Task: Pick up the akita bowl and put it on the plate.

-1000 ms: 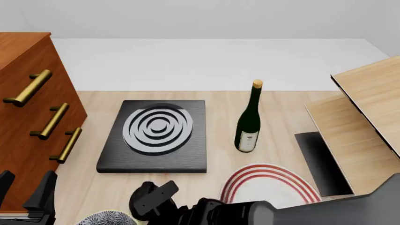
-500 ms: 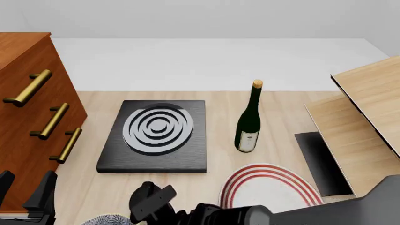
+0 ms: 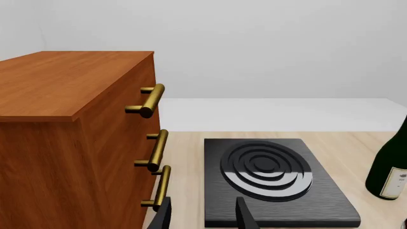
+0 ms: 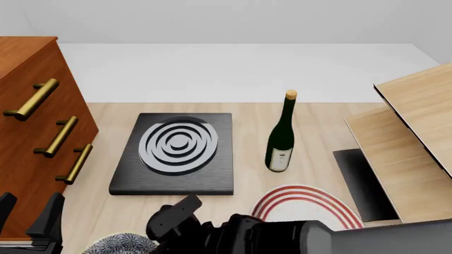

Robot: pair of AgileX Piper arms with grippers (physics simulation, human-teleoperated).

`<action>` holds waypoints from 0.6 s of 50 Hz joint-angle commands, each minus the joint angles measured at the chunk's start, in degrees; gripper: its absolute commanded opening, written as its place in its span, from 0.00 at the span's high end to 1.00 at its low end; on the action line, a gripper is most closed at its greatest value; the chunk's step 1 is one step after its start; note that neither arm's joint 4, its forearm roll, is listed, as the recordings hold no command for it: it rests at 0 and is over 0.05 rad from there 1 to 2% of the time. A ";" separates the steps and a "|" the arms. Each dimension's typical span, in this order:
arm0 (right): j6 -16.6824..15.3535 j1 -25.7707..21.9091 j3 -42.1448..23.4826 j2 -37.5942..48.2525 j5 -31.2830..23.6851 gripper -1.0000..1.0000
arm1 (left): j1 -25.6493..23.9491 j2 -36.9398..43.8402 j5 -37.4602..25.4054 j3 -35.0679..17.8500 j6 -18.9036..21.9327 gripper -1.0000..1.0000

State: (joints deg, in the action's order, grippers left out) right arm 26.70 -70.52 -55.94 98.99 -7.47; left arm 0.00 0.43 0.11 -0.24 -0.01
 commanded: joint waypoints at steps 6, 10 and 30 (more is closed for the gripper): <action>-1.01 2.99 3.06 -7.59 -2.06 1.00 | -0.02 0.00 0.00 0.00 0.02 0.00; -1.02 4.11 4.52 -9.38 -1.74 1.00 | -0.01 0.00 0.00 0.00 0.01 0.00; 0.06 8.91 12.76 -21.87 -2.41 1.00 | 0.00 0.01 0.00 0.00 0.00 0.00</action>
State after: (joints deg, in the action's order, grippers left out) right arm 26.23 -63.78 -46.63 83.79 -9.14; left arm 0.00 0.43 0.11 -0.24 -0.01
